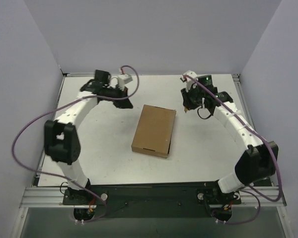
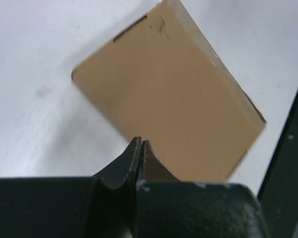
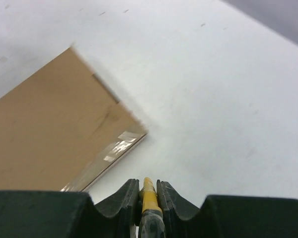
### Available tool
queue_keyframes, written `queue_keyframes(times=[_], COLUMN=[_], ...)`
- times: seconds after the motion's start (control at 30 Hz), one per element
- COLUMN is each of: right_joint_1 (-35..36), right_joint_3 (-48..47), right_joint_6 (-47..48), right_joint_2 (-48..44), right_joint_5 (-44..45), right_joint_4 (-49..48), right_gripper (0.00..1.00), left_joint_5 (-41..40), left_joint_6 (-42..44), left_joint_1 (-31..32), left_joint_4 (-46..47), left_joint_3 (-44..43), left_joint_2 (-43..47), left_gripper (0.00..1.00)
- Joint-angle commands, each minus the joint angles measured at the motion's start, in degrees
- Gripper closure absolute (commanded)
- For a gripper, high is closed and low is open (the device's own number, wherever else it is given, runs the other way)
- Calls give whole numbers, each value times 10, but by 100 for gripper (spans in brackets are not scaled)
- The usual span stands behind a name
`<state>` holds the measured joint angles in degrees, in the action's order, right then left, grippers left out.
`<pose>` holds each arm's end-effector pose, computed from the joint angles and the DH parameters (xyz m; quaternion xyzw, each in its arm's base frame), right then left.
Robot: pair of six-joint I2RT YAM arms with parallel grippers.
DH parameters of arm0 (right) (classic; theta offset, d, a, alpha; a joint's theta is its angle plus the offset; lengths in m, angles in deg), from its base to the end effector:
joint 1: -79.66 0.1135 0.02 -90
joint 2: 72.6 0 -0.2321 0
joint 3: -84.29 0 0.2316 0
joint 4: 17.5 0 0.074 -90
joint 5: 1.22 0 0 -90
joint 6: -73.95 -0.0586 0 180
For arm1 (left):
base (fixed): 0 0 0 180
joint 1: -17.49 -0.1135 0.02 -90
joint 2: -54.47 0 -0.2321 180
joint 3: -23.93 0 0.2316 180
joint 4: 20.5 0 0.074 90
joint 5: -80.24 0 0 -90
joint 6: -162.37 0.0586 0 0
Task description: Unpack the express box
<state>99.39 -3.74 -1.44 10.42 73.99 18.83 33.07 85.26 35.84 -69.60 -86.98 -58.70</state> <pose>0.3095 0.1269 0.2962 -0.3155 0.8073 0.1338 0.4804 0.3821 -0.1687 0.2264 0.3529 0.8136 -0.3588 0.2912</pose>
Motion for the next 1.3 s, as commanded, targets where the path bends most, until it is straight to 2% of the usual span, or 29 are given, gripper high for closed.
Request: queue_keyframes(times=[0.0,0.07,0.1,0.17,0.23,0.3,0.37,0.5,0.67,0.7,0.83,1.0,1.13,1.27], right_joint_1=[-40,-43,-43,-42,-37,-31,-22,-14,-7,-6,-7,-7,-6,6], right_joint_3=[-93,-128,-142,-182,-228,-249,-265,-267,-224,-203,-127,-11,98,152], right_joint_6=[16,17,11,-5,-31,-35,-31,-40,-42,-38,-25,-1,6,18], right_joint_2=[108,150,188,223,272,306,320,339,311,303,248,131,33,-72], right_joint_5=[20,14,8,6,2,2,-8,-24,-31,-30,-24,5,17,-28], right_joint_4=[-66,-78,-92,-109,-119,-129,-132,-132,-131,-126,-115,-90,-50,34], right_gripper=[100,100,100,100,100,100,100,100,100,100,100,100,100,100], left_joint_5=[122,135,126,102,76,65,75,40,26,11,0,-27,-41,-15], left_joint_6=[86,152,192,200,297,396,430,468,422,380,337,293,233,152], left_joint_1=[-60,-53,-46,-51,-47,-36,-19,29,44,39,10,-23,-30,-21], left_joint_4=[-27,-94,-103,-90,-108,-172,-222,-204,-144,-126,-58,8,83,134], left_joint_3=[227,281,309,361,363,349,325,322,302,295,273,217,139,53], left_joint_2=[244,286,309,319,301,262,237,210,165,160,146,86,24,-41], left_gripper=[100,100,100,100,100,100,100,100,100,100,100,100,100,100])
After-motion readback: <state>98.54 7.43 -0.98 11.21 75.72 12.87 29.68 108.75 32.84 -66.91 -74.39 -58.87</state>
